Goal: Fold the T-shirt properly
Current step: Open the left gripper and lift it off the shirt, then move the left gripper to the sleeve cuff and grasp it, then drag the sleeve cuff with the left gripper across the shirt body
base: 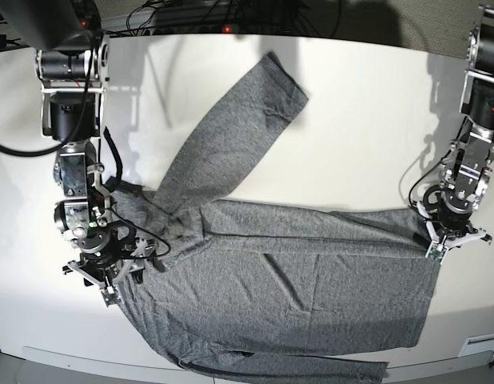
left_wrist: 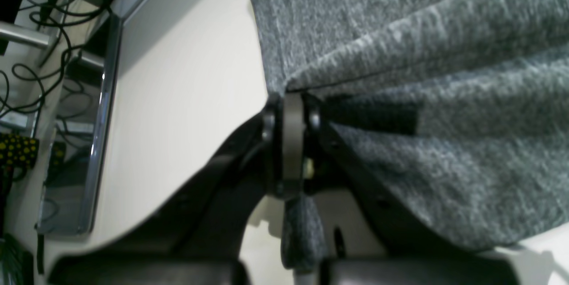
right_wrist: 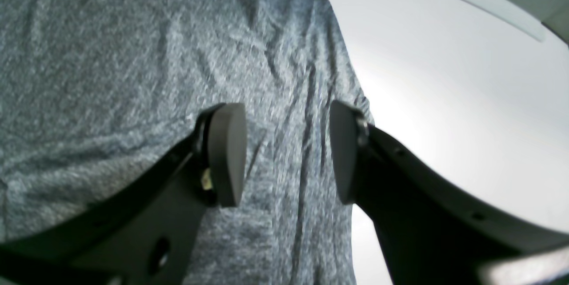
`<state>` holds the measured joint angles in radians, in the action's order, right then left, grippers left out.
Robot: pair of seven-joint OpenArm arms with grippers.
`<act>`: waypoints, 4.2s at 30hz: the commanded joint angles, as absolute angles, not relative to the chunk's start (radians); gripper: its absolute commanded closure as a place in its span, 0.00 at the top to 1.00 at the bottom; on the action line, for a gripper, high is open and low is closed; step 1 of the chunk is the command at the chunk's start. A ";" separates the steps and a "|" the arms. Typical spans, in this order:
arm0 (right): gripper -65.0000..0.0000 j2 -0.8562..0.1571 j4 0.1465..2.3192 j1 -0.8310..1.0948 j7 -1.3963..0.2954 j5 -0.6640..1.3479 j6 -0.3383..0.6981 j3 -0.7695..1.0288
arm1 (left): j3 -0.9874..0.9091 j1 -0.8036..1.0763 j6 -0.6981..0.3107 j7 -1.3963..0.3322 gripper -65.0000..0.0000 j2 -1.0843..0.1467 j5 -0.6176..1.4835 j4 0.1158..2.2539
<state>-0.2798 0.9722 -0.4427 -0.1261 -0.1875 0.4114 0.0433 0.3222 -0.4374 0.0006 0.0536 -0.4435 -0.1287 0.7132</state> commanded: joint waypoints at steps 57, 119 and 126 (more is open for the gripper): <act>0.47 -0.496 1.221 -0.349 -0.390 0.083 0.407 0.081 | 0.315 0.297 -0.082 -0.426 0.44 -0.368 -0.037 1.964; 0.47 -0.496 1.221 -0.348 -0.383 0.083 0.408 0.163 | 0.655 0.347 -0.097 -0.309 0.00 -0.258 -0.378 1.666; 0.47 -0.496 1.221 -0.348 -0.383 0.084 0.408 0.163 | 0.655 0.346 -0.097 -0.378 0.00 -0.258 -0.378 1.831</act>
